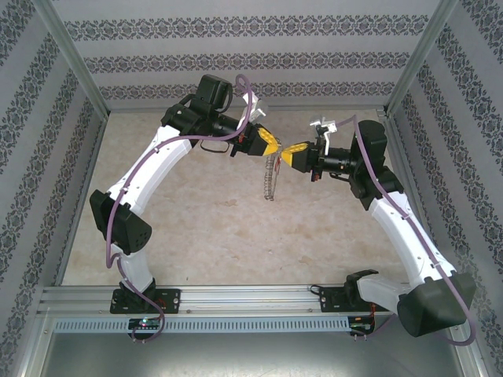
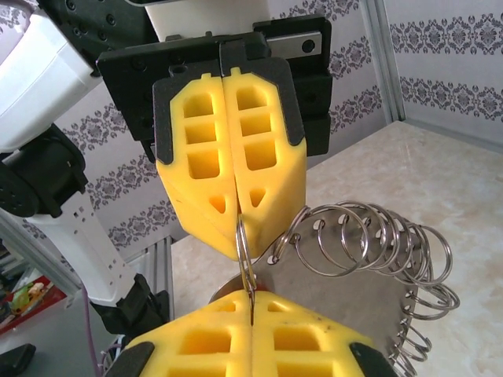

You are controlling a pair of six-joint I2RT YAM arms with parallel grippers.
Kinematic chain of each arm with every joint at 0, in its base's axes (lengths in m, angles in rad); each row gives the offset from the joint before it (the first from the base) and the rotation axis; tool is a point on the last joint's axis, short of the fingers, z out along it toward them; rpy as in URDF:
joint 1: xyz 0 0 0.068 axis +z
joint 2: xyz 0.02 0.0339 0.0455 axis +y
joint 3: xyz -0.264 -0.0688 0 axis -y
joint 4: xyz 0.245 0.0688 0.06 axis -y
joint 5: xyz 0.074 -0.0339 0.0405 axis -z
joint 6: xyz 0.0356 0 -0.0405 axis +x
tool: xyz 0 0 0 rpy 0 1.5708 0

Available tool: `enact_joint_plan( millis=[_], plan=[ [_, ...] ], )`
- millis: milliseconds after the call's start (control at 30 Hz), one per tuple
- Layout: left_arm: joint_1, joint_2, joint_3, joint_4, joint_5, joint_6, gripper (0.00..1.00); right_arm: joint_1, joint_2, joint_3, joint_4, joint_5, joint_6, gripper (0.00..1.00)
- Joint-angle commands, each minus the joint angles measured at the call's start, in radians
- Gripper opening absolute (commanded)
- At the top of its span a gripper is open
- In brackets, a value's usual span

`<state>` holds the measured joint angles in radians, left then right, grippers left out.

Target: Put the keys on the keyring

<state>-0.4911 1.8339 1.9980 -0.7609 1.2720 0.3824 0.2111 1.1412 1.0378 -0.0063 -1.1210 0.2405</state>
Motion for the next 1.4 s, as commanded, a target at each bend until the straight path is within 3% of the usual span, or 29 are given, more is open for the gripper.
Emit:
enact_joint_plan(
  millis=[0,700,767,833,933,1367],
  plan=[
    [-0.009,-0.052,0.000,0.068,0.053,-0.016,0.00,-0.009,-0.008,-0.021,0.020,-0.037,-0.001,0.00],
    [-0.015,-0.078,-0.047,0.153,0.079,-0.066,0.00,0.063,0.123,0.067,-0.047,-0.097,-0.050,0.00],
    [-0.015,-0.078,-0.052,0.152,0.081,-0.063,0.00,0.061,0.125,0.074,-0.041,-0.084,-0.045,0.07],
    [-0.015,-0.078,-0.054,0.152,0.082,-0.063,0.00,0.056,0.121,0.080,-0.040,-0.068,-0.040,0.26],
    [-0.016,-0.079,-0.059,0.155,0.075,-0.063,0.00,0.037,0.091,0.067,-0.042,-0.066,-0.032,0.36],
    [-0.017,-0.085,-0.081,0.193,0.082,-0.082,0.00,-0.035,-0.071,0.054,-0.064,-0.051,-0.012,0.40]
  ],
)
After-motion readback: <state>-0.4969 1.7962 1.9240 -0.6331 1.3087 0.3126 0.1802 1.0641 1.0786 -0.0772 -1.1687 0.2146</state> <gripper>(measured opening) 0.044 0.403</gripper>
